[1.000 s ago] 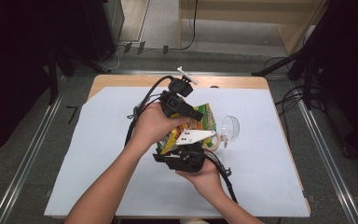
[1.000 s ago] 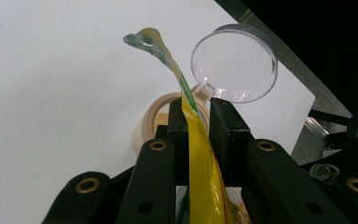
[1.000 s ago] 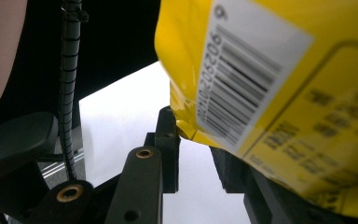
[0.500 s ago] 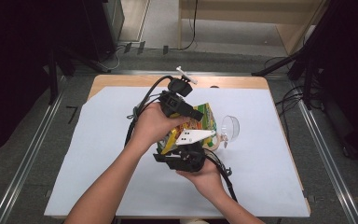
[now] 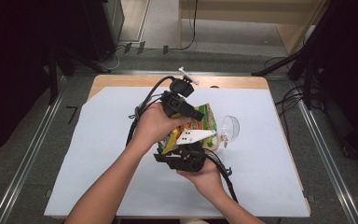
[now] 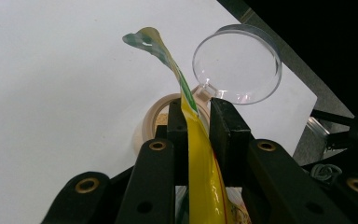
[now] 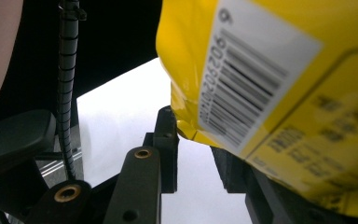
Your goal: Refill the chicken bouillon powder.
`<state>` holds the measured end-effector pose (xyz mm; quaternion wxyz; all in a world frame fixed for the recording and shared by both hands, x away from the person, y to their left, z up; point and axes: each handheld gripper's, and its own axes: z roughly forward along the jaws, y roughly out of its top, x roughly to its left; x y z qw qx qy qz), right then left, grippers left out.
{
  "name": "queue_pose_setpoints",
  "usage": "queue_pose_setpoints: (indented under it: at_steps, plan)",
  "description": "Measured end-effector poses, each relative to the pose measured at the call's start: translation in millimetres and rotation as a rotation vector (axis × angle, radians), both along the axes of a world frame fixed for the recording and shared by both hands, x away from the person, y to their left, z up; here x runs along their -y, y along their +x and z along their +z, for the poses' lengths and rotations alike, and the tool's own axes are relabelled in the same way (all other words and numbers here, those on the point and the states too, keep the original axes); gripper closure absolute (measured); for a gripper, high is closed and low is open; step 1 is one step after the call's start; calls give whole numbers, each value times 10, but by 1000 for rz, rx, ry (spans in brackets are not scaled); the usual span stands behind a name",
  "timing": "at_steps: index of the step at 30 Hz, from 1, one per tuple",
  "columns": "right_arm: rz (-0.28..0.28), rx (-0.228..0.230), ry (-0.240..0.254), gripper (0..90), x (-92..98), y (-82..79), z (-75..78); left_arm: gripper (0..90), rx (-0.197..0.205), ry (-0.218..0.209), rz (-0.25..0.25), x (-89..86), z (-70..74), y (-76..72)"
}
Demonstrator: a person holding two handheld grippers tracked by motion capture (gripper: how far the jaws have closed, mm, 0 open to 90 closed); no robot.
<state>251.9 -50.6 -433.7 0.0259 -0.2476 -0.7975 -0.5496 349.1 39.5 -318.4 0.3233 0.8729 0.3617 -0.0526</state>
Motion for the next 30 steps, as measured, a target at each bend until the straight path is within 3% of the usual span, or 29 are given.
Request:
queue_pose_setpoints:
  at_steps: [19, 30]
  plan:
    - [-12, 4, 12, 747, 0, -2, -15, 788, 1, 3, 4, 19, 6, -8]
    - [-8, -1, 12, 746, -9, 1, -29, 789, 23, 32, -2, 36, 21, -55]
